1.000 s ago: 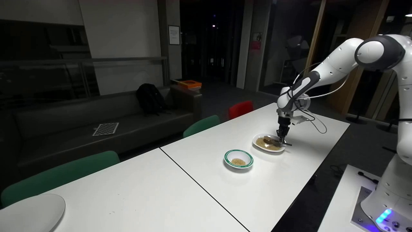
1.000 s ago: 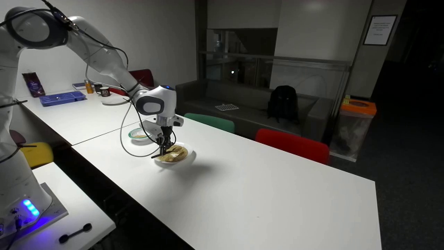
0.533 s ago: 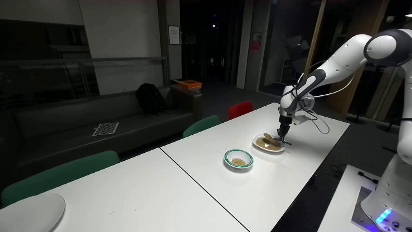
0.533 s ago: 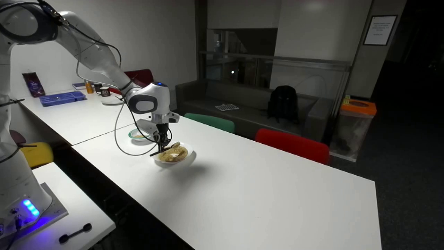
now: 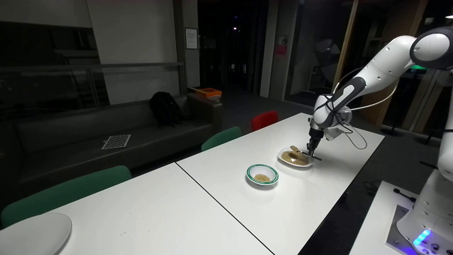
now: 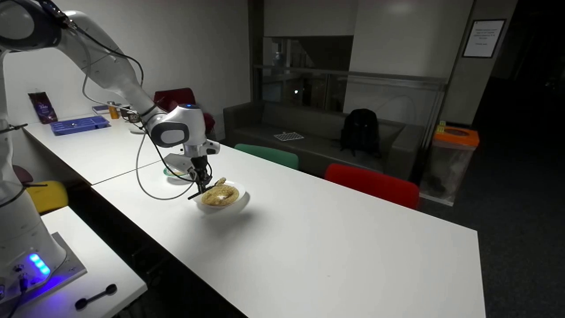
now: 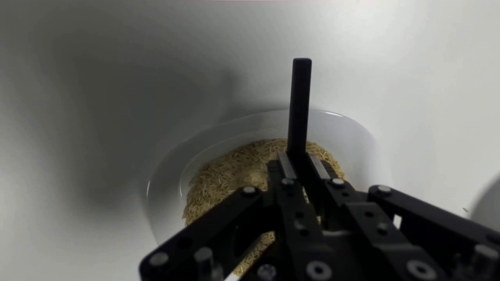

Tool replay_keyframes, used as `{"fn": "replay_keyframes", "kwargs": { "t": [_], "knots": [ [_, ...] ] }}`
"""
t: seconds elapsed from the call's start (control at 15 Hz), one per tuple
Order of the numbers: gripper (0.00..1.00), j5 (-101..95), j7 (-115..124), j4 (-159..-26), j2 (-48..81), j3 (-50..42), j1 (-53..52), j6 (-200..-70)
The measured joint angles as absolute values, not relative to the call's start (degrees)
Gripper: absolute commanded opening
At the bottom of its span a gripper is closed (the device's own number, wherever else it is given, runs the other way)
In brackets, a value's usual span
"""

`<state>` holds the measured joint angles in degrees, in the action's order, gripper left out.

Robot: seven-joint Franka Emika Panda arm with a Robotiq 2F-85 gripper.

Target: Use the spoon to put sugar in the green and white bowl

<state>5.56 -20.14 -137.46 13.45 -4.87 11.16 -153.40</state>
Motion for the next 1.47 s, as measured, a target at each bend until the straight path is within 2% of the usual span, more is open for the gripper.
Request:
{"fn": "replay_keyframes", "kwargs": {
  "t": [0.6,1.47],
  "knots": [
    [0.03,4.97,-20.22,-141.04,10.7,-4.5,11.11,-158.1],
    [0.03,8.05,-21.22,-141.22,8.18,-3.44,11.42,-158.25]
  ]
}}
